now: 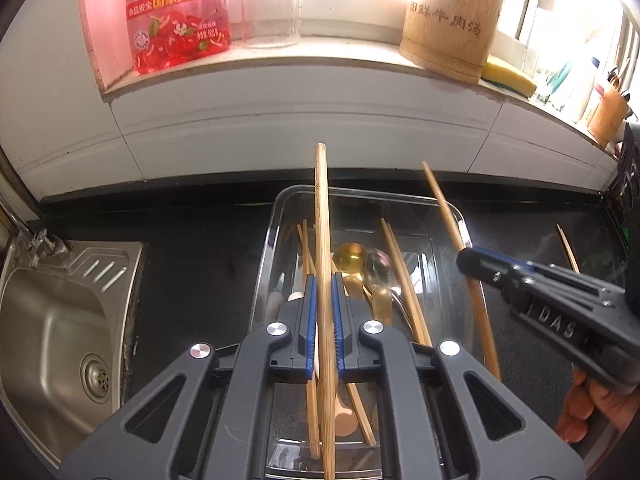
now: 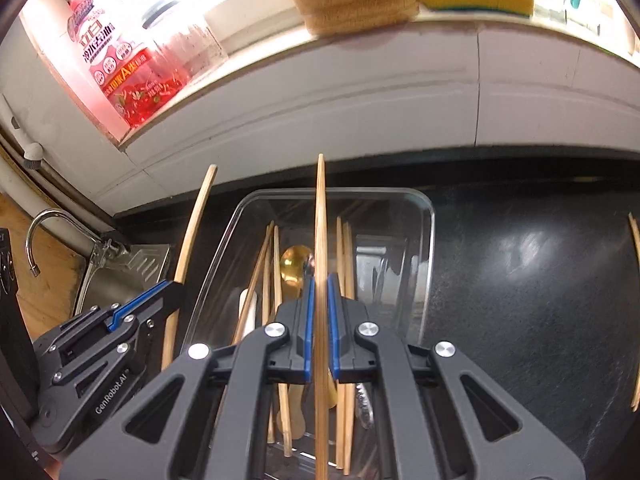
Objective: Organize utensils
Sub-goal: 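Carry both chopsticks upright over the clear tray, then open both grippers to drop the chopsticks into the tray, then move both open grippers back over the last two chopsticks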
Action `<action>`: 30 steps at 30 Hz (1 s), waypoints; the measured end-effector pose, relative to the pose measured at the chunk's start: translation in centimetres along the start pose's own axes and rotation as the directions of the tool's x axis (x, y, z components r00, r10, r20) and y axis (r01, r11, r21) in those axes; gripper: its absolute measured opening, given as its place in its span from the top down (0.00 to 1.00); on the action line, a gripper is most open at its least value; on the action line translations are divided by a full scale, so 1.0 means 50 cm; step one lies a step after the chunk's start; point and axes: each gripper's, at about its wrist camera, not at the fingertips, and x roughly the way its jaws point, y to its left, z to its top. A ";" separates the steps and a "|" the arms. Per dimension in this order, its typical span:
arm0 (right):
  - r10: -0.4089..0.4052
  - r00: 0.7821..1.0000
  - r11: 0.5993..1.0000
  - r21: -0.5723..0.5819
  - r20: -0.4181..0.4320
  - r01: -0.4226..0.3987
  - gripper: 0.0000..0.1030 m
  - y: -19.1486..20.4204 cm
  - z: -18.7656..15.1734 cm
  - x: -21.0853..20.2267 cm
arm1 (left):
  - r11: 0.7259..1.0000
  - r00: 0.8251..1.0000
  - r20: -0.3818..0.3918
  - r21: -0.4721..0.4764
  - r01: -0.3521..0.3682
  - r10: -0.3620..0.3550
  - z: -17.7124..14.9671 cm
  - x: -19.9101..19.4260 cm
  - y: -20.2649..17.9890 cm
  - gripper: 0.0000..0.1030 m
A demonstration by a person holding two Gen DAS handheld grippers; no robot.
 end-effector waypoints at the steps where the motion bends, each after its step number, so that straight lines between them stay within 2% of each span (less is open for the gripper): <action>1: -0.004 1.000 1.000 0.001 -0.004 0.004 0.93 0.001 -0.003 0.005 | 1.000 1.000 -0.008 -0.002 0.005 -0.005 -0.002 0.006 0.000 0.93; 11: -0.022 0.999 1.000 0.004 -0.025 0.022 0.93 0.004 -0.011 0.026 | 1.000 0.999 -0.039 0.009 0.024 -0.024 -0.012 0.041 -0.001 0.93; 14: -0.030 0.999 1.000 -0.001 -0.015 0.030 0.93 0.005 -0.004 0.027 | 1.000 0.999 -0.043 0.018 0.008 -0.008 -0.013 0.045 0.000 0.90; 15: -0.033 0.999 0.999 0.010 -0.004 0.033 0.93 0.001 0.000 0.024 | 1.000 0.999 -0.045 0.016 0.002 -0.001 -0.013 0.046 0.003 0.83; 16: -0.026 1.000 0.999 0.021 0.003 0.026 0.93 -0.003 0.003 0.022 | 1.000 0.999 -0.045 0.013 -0.004 0.005 -0.012 0.046 0.004 0.64; 18: -0.018 1.000 0.999 0.028 0.014 0.018 0.93 -0.010 0.013 0.017 | 1.000 1.000 -0.021 -0.003 -0.019 0.019 -0.015 0.038 0.012 0.40; 21: -0.019 0.999 0.999 0.030 0.033 0.018 0.93 -0.016 0.026 0.009 | 1.000 0.999 -0.019 -0.001 -0.027 0.027 -0.018 0.035 0.014 0.40; 23: -0.011 0.999 0.999 0.035 0.039 0.009 0.93 -0.017 0.033 0.007 | 0.999 0.998 -0.024 0.018 -0.049 0.050 -0.023 0.035 0.009 0.30; 24: -0.007 0.999 0.999 0.035 0.041 0.006 0.93 -0.016 0.036 0.006 | 0.997 0.998 -0.020 0.026 -0.067 0.067 -0.027 0.033 0.006 0.20; 25: 0.001 0.999 0.999 0.037 0.038 -0.003 0.92 -0.016 0.039 0.007 | 0.997 0.998 -0.015 0.031 -0.067 0.068 -0.030 0.030 0.004 0.19; 26: 0.004 1.000 0.999 0.042 0.031 -0.005 0.76 -0.015 0.041 0.010 | 0.997 0.998 -0.016 0.033 -0.064 0.064 -0.032 0.030 0.004 0.19; 27: 0.000 1.000 0.999 0.047 0.031 -0.001 0.25 -0.015 0.042 0.010 | 0.997 0.998 -0.021 0.037 -0.064 0.065 -0.034 0.030 0.002 0.18; 28: -0.003 0.999 0.998 0.059 0.035 0.000 0.05 -0.016 0.042 0.009 | 0.997 0.998 -0.023 0.040 -0.065 0.066 -0.034 0.028 0.000 0.16; 30: 0.023 0.999 0.995 0.092 0.042 -0.027 0.06 -0.021 0.041 0.006 | 0.996 0.997 -0.015 0.050 -0.075 0.076 -0.036 0.023 -0.005 0.14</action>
